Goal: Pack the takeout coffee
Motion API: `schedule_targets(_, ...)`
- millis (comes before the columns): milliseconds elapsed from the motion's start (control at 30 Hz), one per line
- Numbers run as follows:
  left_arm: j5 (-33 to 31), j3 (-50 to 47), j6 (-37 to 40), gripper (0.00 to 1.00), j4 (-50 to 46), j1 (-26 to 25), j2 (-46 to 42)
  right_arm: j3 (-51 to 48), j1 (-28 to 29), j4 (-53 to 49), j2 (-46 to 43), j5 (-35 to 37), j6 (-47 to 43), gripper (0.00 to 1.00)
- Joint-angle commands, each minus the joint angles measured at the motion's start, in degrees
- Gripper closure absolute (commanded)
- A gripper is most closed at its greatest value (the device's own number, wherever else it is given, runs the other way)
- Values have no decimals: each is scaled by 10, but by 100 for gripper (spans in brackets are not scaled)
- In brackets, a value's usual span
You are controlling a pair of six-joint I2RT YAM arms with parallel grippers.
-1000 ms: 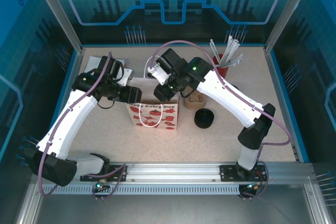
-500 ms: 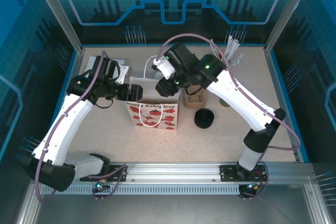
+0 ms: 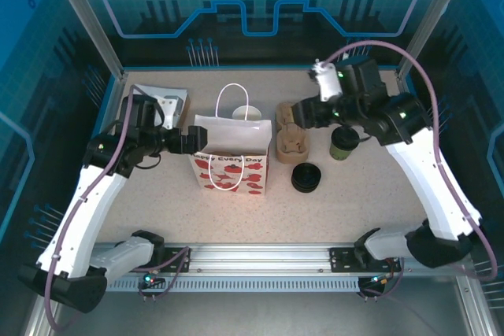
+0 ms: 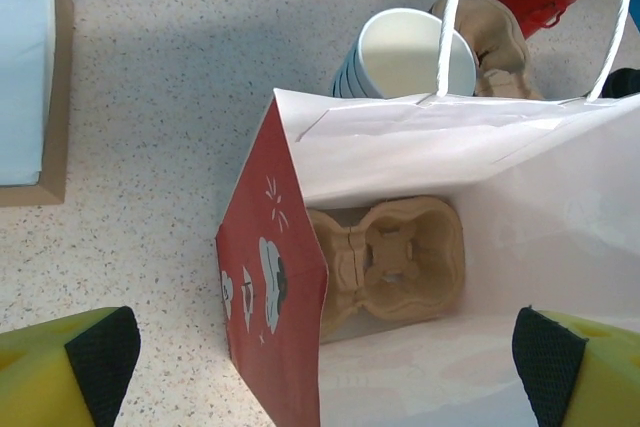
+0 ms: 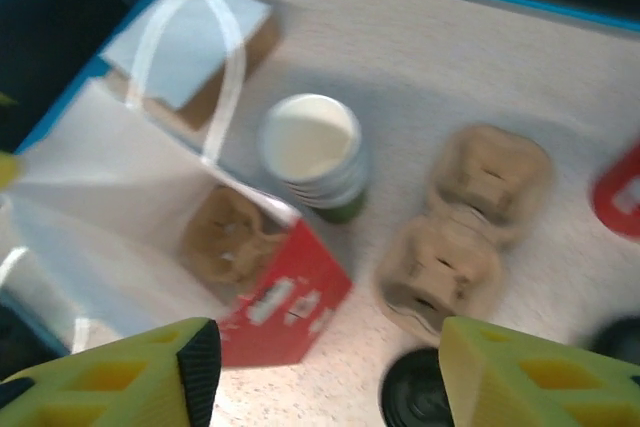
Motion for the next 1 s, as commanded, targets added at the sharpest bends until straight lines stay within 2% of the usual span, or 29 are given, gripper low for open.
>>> schedule_targets(0, -20, -13, -19, 1, 32, 9, -11, -76, -44, 34, -59, 37, 0, 21)
schedule_targets(67, -20, -16, -24, 1, 39, 11, -12, -124, -75, 54, -96, 41, -10, 3)
schedule_targets(100, -23, -18, -30, 1, 42, 12, -12, -145, -94, 61, -110, 43, -8, 0)
schedule_targets(333, -24, -15, -34, 1, 41, 13, -5, -199, -221, 13, -107, 18, -5, 0)
schedule_targets(467, -29, -16, -31, 1, 33, 13, -7, -234, -268, 1, -83, 5, -10, 0)
schedule_targets(700, -25, -19, -29, 1, 28, 13, -10, -271, -286, 4, -12, 6, -15, 0)
schedule_targets(967, -25, -31, -27, 1, 29, 13, -14, -266, -271, 22, 73, 58, -28, 0)
